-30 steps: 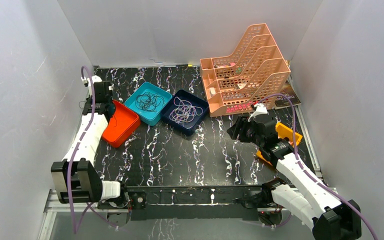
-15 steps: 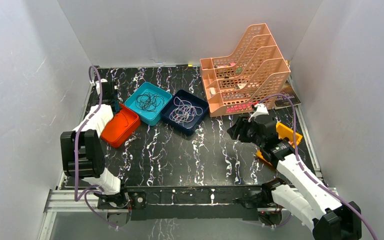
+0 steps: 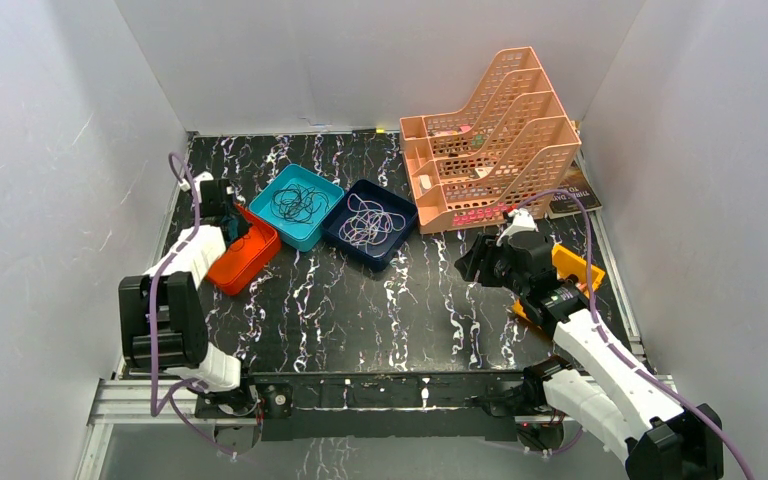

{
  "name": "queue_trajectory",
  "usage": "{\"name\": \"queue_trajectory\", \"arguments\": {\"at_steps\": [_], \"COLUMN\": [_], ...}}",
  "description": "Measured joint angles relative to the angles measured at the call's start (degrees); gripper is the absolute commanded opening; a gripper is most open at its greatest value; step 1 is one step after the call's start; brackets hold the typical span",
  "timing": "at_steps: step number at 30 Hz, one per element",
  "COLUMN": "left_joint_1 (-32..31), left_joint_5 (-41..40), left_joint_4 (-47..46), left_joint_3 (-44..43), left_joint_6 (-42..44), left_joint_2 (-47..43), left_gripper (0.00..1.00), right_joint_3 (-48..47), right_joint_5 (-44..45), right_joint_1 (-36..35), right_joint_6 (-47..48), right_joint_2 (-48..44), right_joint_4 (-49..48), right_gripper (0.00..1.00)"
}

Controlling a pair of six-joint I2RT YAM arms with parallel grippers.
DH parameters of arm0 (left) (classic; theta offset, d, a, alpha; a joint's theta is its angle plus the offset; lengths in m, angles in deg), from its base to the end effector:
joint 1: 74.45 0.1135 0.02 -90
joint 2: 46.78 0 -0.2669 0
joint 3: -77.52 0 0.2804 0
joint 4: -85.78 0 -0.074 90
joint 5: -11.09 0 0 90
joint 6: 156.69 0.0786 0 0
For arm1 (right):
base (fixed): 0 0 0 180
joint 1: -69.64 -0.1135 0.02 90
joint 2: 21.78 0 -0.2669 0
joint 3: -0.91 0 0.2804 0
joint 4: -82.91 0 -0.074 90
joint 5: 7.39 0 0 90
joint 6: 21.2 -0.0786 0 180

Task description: Untangle the cables

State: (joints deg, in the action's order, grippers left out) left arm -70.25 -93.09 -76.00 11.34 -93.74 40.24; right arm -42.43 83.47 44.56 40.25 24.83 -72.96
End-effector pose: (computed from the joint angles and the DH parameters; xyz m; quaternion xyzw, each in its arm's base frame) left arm 0.3824 0.0474 0.1856 -0.2924 0.8485 0.0247 0.4404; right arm 0.2288 0.1058 0.2212 0.0298 0.8539 0.2286 0.4665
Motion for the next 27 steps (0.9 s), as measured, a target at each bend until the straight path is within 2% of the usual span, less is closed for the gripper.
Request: {"name": "queue_trajectory", "arguments": {"at_steps": [11,20,23,25,27], "left_joint_1": [1.5,8.5,8.8,8.9,8.9], "left_joint_5": [2.6,9.5,11.4,12.5,13.3], "left_joint_4": [-0.5,1.0,1.0,1.1,1.4], "left_joint_3": [4.7,4.7,4.7,4.7,4.7], "left_joint_6": [-5.7,-9.0,-9.1,-9.0,-9.0], "left_joint_2": [-3.5,-2.8,-2.6,-2.1,-1.9], "left_gripper": [0.00,0.00,0.06,0.17,0.23], "right_joint_3": [0.0,0.4,0.9,0.9,0.9], "right_joint_5": [-0.5,-0.6,-0.6,-0.6,-0.6], "right_joint_1": [0.0,0.0,0.0,0.0,0.0], "right_joint_6": [0.0,0.0,0.0,0.0,0.0], "right_joint_2": [0.8,0.7,0.7,0.7,0.6], "right_joint_4": [-0.4,-0.7,-0.8,-0.9,-0.9], "right_gripper": [0.65,0.65,0.65,0.65,0.65]}}
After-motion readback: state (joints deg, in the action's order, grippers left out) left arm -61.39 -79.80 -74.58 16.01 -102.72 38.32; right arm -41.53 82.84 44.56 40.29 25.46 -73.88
